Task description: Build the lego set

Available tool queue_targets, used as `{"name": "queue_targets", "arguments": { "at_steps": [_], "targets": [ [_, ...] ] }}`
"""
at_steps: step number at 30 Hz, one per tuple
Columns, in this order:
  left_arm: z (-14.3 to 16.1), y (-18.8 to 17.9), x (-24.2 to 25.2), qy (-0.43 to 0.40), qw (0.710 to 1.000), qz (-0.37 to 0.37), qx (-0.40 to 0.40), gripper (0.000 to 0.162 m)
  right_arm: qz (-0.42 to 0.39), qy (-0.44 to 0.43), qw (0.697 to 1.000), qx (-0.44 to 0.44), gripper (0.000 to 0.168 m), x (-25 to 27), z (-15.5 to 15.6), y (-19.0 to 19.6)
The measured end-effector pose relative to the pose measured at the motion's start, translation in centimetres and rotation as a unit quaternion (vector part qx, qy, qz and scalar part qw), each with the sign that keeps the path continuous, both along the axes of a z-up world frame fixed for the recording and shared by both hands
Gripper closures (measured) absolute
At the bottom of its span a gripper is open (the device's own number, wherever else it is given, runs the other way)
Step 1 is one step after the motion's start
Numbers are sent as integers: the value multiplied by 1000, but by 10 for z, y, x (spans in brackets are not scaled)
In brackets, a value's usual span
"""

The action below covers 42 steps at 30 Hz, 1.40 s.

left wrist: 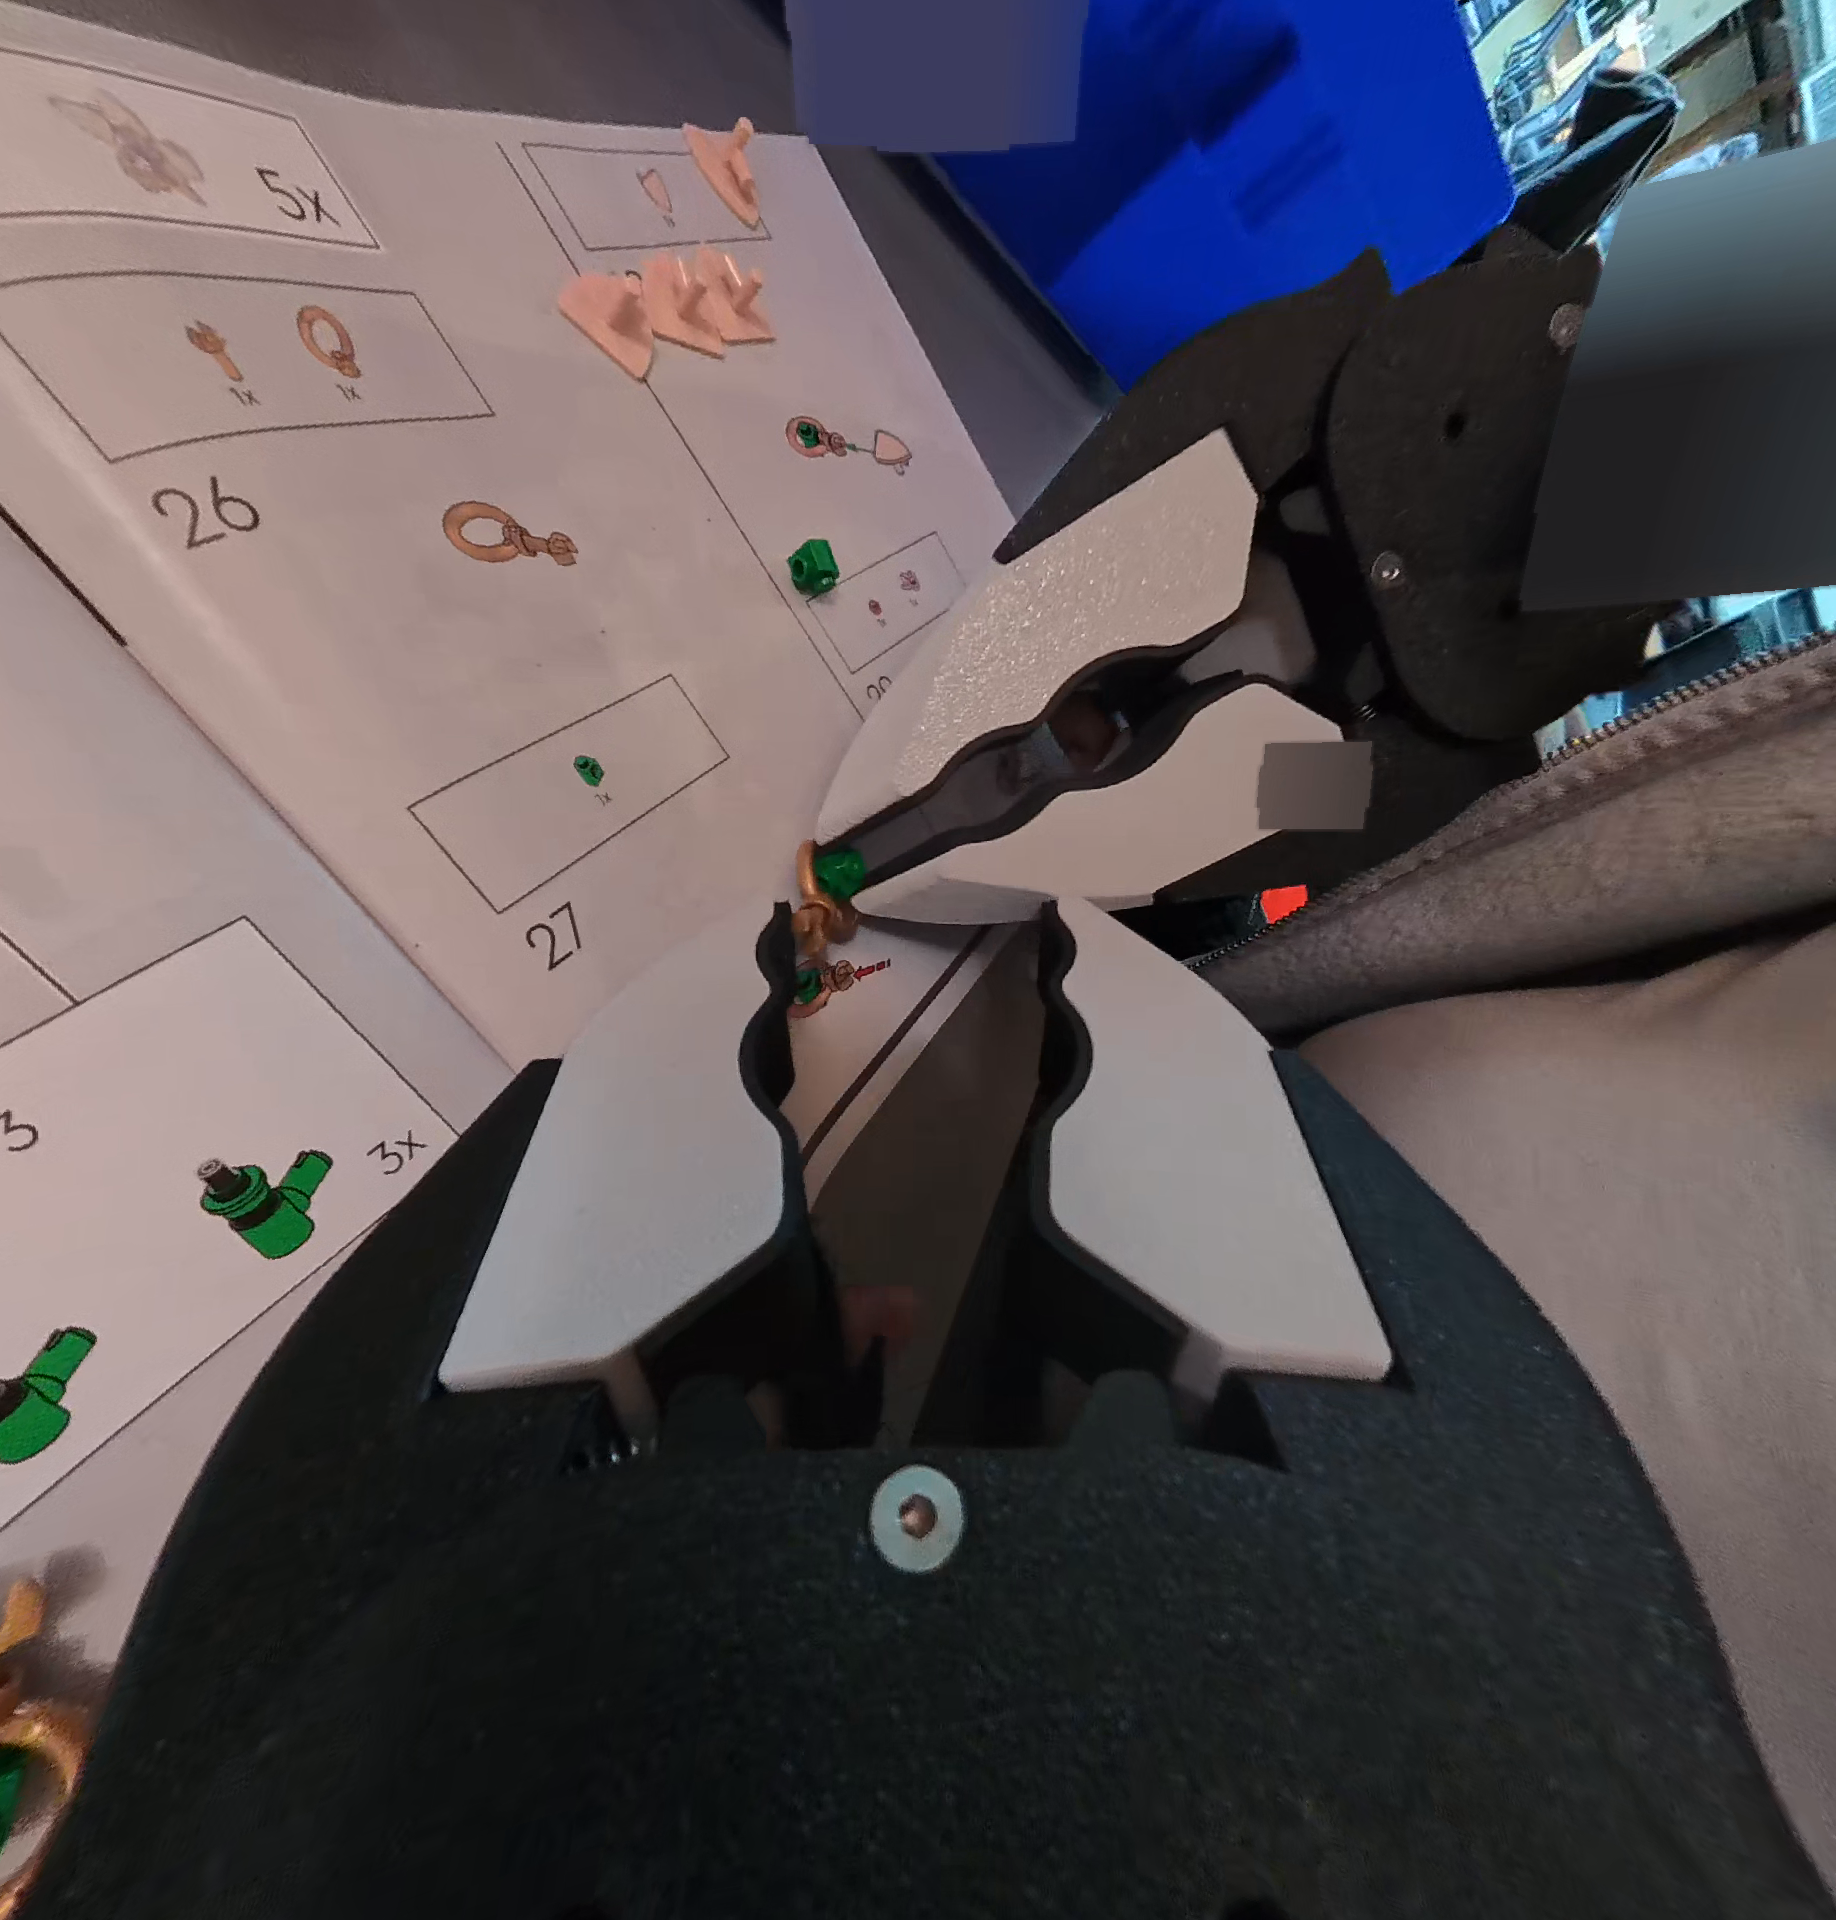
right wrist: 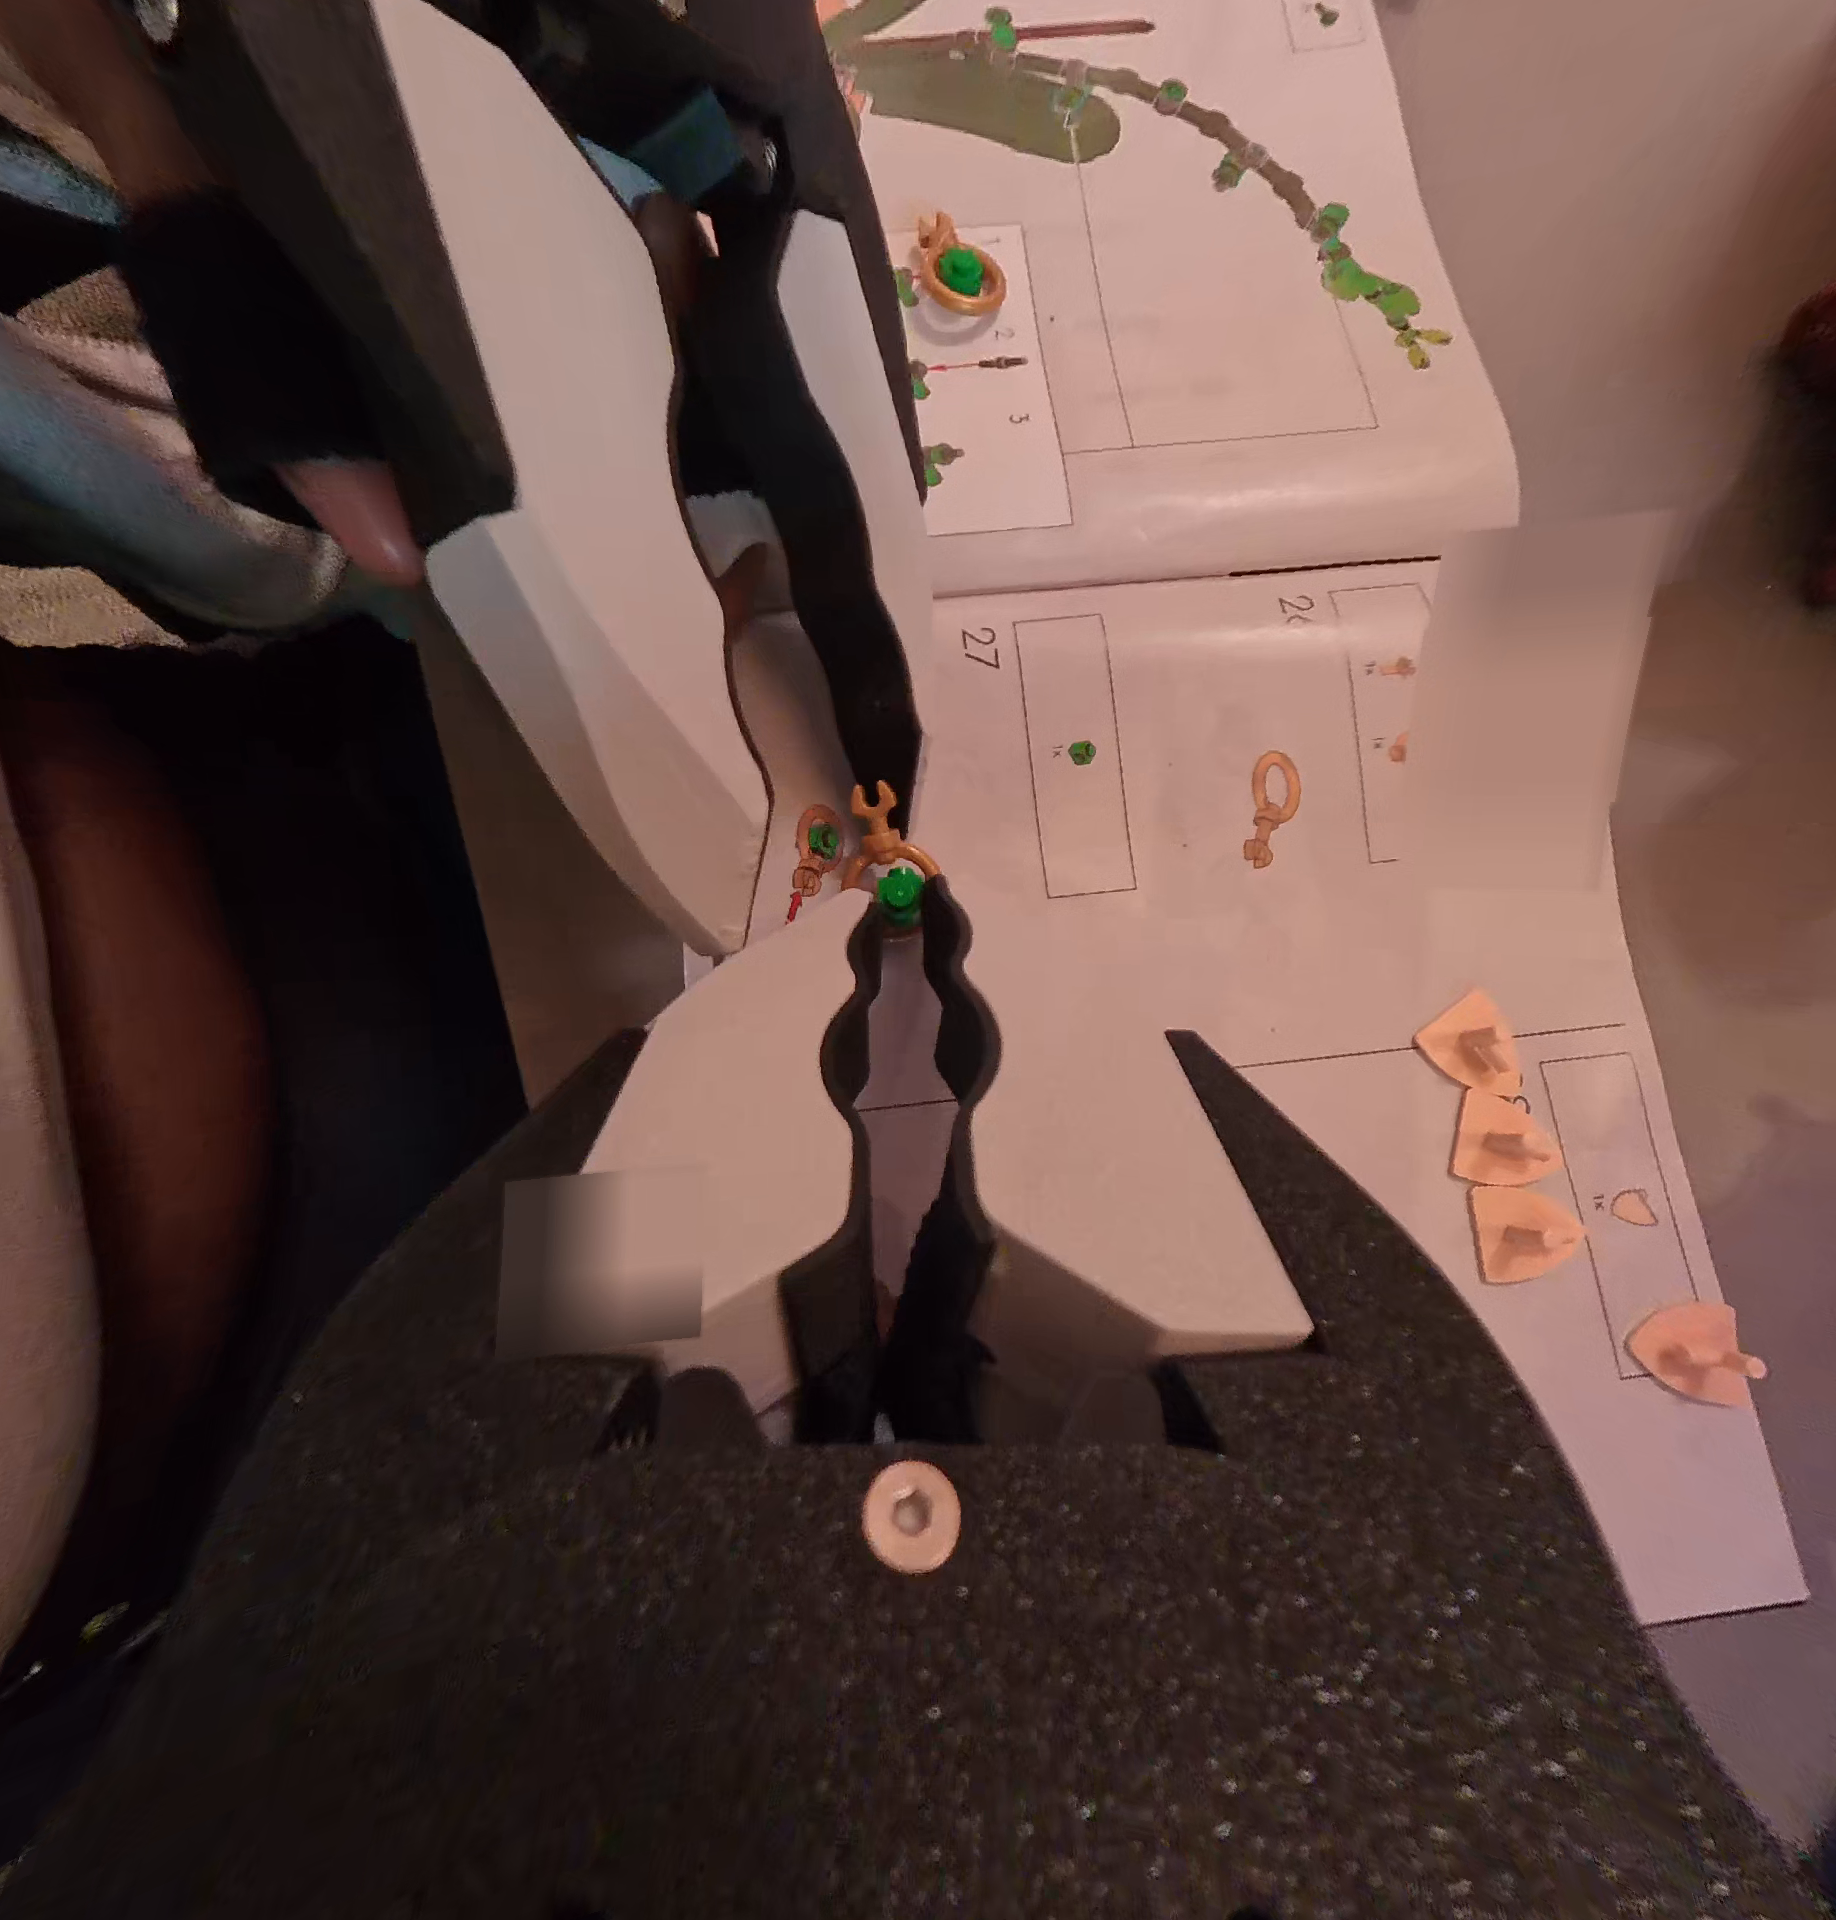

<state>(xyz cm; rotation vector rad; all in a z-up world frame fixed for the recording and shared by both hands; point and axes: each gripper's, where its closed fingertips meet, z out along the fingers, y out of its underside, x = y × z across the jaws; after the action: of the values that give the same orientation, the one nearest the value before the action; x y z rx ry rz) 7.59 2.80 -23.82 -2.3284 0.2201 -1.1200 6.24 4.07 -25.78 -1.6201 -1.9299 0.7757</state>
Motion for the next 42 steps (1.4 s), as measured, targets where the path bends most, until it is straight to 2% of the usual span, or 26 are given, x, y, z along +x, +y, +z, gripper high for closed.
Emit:
{"name": "queue_targets", "arguments": {
  "at_steps": [3, 5, 18, 20, 22, 31, 42],
  "targets": [
    [0, -1, -1, -11, 1000, 1, 2, 117, 9, -19, 1000, 2, 161, 0, 0, 0],
    [1, -1, 0, -14, 1000, 0, 6, 117, 10, -31, 999, -2, 152, 1, -1, 1],
    [2, -1, -1, -31, 999, -2, 6, 116, -1, -61, 997, -40, 153, 5, -5, 6],
    [1, -1, -1, -31, 1000, -1, 4, 117, -2, -46, 999, -23, 163, 5, 0, 10],
    [1, 0, -1, -29, 1000, -1, 3, 117, 16, 2, 1000, -14, 166, 0, 11, 7],
    [-1, 0, -1, -9, 1000, 4, 2, 121, 39, 3, 999, 2, 166, -2, 1, 2],
    [-1, -3, -3, 26, 1000, 6, -3, 114, 39, 14, 999, -14, 168, -1, -1, 0]
  ]
}}
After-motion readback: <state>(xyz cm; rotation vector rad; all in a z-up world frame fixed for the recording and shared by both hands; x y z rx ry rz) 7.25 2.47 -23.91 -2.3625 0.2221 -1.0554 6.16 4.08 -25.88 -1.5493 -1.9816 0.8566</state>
